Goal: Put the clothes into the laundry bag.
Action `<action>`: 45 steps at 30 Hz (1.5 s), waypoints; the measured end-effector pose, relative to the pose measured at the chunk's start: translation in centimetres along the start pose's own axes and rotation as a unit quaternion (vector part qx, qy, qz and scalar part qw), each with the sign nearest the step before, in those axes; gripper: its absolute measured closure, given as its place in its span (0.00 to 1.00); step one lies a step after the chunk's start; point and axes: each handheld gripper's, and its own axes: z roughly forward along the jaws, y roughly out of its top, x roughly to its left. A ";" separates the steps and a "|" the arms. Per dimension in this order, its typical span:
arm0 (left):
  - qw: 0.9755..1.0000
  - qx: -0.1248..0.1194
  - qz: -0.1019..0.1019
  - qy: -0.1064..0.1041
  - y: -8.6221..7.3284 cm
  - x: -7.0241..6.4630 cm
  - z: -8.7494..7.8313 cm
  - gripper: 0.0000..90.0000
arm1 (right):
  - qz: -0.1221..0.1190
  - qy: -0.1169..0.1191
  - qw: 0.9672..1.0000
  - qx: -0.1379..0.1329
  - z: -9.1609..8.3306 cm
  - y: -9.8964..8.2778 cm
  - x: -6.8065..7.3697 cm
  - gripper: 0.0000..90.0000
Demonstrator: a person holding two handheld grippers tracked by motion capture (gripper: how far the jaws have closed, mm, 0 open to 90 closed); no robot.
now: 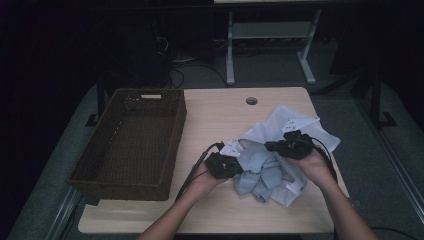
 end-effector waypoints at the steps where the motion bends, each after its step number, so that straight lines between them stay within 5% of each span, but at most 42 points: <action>1: 1.000 -0.007 -0.004 -0.002 0.3 0.0 0.1 0.94 | -0.002 0.003 1.000 -0.001 0.0 0.0 0.1 0.99; 10: 1.000 -0.020 -0.007 -0.008 2.5 0.5 2.5 0.93 | -0.012 0.024 1.000 -0.004 -0.2 0.3 1.1 0.99; 19: 1.000 -0.013 -0.014 -0.003 2.6 0.7 4.2 0.88 | -0.015 0.050 0.999 -0.003 0.1 0.2 1.8 0.99; 27: 1.000 -0.008 -0.014 -0.002 1.9 0.9 1.7 0.54 | -0.012 0.047 0.999 -0.003 -0.1 0.0 1.7 0.99; 30: 1.000 -0.020 -0.019 0.005 1.2 1.4 -0.7 0.52 | -0.014 0.049 0.999 -0.002 -0.2 -0.2 2.1 0.99; 36: 0.998 -0.018 -0.037 0.042 -0.2 3.3 -2.3 0.55 | -0.016 0.065 0.998 -0.002 -0.6 -0.6 2.9 0.99; 40: 0.997 -0.015 -0.050 0.059 -0.7 4.6 -2.0 0.56 | -0.021 0.070 0.997 -0.005 -0.7 -0.9 3.5 0.99; 45: 0.997 -0.006 -0.060 0.054 -0.5 6.2 0.0 0.53 | -0.023 0.078 0.997 -0.003 -0.8 -1.1 3.9 0.99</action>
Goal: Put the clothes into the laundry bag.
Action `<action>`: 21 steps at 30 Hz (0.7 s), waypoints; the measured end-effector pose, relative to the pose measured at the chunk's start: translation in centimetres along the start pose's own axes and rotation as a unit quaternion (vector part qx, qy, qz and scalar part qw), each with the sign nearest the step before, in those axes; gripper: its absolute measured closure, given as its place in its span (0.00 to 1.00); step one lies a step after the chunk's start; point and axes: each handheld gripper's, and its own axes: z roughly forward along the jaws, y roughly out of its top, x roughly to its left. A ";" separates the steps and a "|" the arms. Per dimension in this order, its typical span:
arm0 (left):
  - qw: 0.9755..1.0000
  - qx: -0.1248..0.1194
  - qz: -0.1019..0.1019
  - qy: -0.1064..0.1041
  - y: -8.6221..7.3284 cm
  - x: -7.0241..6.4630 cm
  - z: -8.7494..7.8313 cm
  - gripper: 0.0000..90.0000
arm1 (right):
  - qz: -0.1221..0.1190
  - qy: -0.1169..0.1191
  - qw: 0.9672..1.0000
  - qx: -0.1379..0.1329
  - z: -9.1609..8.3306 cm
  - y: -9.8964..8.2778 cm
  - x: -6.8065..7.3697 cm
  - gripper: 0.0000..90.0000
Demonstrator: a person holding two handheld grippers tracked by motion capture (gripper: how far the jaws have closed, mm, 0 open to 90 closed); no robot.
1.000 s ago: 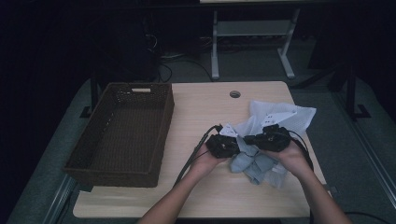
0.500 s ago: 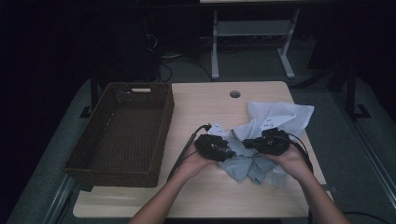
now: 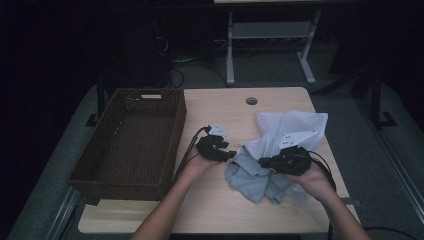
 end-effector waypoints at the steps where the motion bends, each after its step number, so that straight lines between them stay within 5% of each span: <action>1: 1.000 0.003 0.002 -0.003 0.2 0.1 0.9 0.53 | 0.000 0.000 1.000 0.000 0.0 0.0 0.0 0.99; 12: 0.999 0.037 0.020 -0.021 0.9 0.2 4.6 0.59 | 0.000 -0.002 1.000 -0.010 -0.4 -0.1 -0.3 0.99; 18: 0.998 0.051 0.028 -0.028 0.9 0.0 4.7 0.90 | 0.002 -0.005 1.000 -0.012 -0.5 -0.2 -0.5 0.98; 21: 0.998 0.050 0.021 -0.035 0.9 0.1 4.6 0.97 | 0.004 -0.005 1.000 -0.014 -0.5 -0.2 -0.5 0.98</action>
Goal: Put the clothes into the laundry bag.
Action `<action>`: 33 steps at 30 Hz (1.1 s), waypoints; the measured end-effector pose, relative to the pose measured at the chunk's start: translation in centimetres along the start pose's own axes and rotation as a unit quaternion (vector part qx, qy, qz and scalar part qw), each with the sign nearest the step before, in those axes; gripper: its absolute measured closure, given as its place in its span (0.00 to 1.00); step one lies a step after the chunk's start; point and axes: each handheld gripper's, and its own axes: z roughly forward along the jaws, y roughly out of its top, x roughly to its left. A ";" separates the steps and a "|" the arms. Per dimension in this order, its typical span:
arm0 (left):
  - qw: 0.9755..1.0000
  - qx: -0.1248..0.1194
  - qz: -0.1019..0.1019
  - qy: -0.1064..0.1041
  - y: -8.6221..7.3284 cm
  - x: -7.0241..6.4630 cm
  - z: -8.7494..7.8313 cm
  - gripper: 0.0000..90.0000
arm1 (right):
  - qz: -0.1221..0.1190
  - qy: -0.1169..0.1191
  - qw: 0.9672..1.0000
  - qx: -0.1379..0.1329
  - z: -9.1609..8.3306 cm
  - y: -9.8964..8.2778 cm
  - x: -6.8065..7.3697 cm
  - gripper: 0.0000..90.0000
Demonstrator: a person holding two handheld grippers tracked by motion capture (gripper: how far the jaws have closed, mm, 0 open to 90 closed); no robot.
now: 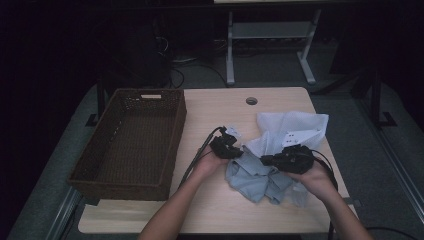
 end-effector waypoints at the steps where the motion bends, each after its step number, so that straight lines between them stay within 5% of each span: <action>1: 1.000 0.003 -0.001 0.000 0.0 0.0 -0.2 0.98 | -0.001 -0.002 1.000 -0.002 -0.1 0.0 -0.1 0.98; 7: 1.000 -0.002 -0.006 0.001 -0.1 -0.4 -1.7 0.99 | 0.005 -0.012 1.000 -0.007 -0.4 -0.2 -0.5 0.98; 16: 0.999 -0.006 -0.038 0.009 -2.7 -1.1 -5.0 0.99 | 0.020 -0.030 0.999 -0.002 -0.2 -0.8 -1.3 0.97; 21: 0.999 -0.005 -0.041 0.015 -4.1 -2.2 -6.5 0.99 | 0.029 -0.030 0.999 -0.007 -0.1 -0.8 -1.4 0.84; 22: 0.999 -0.007 -0.044 0.016 -4.5 -2.4 -6.8 0.99 | 0.026 -0.029 0.999 -0.021 -0.4 -0.4 -1.0 0.72; 26: 0.999 -0.009 -0.048 0.012 -5.4 -2.7 -7.3 0.99 | 0.018 -0.006 0.999 -0.041 -0.7 0.6 0.3 0.64; 33: 0.998 -0.014 -0.053 0.009 -5.5 -2.8 -7.2 0.99 | -0.011 0.036 0.999 -0.022 2.0 1.3 3.0 0.53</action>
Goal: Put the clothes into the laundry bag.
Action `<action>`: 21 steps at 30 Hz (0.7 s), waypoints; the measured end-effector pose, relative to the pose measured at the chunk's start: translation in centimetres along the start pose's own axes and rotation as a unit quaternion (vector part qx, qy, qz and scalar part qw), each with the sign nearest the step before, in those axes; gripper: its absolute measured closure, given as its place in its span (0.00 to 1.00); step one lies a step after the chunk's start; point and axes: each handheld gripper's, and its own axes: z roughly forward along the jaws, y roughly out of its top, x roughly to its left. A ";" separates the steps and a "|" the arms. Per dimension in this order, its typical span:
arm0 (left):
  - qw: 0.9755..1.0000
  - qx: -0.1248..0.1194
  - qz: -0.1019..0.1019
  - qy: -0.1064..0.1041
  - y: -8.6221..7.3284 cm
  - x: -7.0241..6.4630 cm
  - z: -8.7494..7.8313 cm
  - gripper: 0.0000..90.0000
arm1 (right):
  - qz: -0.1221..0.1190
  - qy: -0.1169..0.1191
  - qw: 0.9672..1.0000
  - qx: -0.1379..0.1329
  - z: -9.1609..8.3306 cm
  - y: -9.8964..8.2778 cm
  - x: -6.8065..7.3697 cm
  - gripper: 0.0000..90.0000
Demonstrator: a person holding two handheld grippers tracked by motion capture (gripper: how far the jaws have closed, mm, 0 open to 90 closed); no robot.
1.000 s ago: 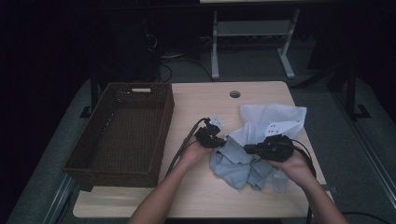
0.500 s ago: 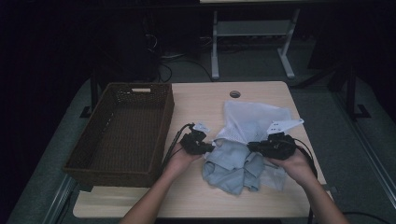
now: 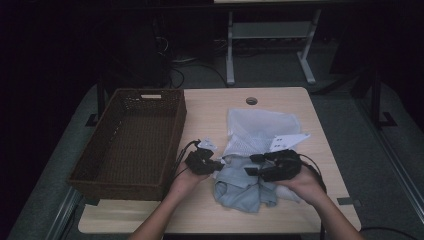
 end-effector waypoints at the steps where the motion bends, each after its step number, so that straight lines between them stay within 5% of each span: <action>1: 1.000 0.000 0.000 0.000 0.0 0.0 0.0 0.99 | 0.000 0.000 1.000 0.000 0.0 0.0 0.0 0.53; 7: 1.000 0.002 0.001 0.002 -0.1 0.1 0.0 0.99 | -0.025 0.009 0.998 0.060 3.9 -1.2 1.2 0.49; 8: 1.000 0.004 0.002 0.003 -0.2 0.1 0.0 0.99 | -0.040 -0.007 0.995 0.086 4.9 -1.8 1.5 0.48; 15: 1.000 0.007 0.005 0.004 -0.2 0.1 0.1 0.99 | -0.077 -0.032 0.987 0.135 6.6 -3.2 1.9 0.53; 17: 1.000 0.006 0.005 0.005 -0.2 0.0 0.0 0.99 | -0.091 -0.048 0.982 0.161 7.1 -3.8 2.0 0.68; 21: 1.000 0.005 0.004 0.004 -0.2 0.0 0.0 0.99 | -0.074 -0.045 0.984 0.158 7.0 -4.1 1.4 0.87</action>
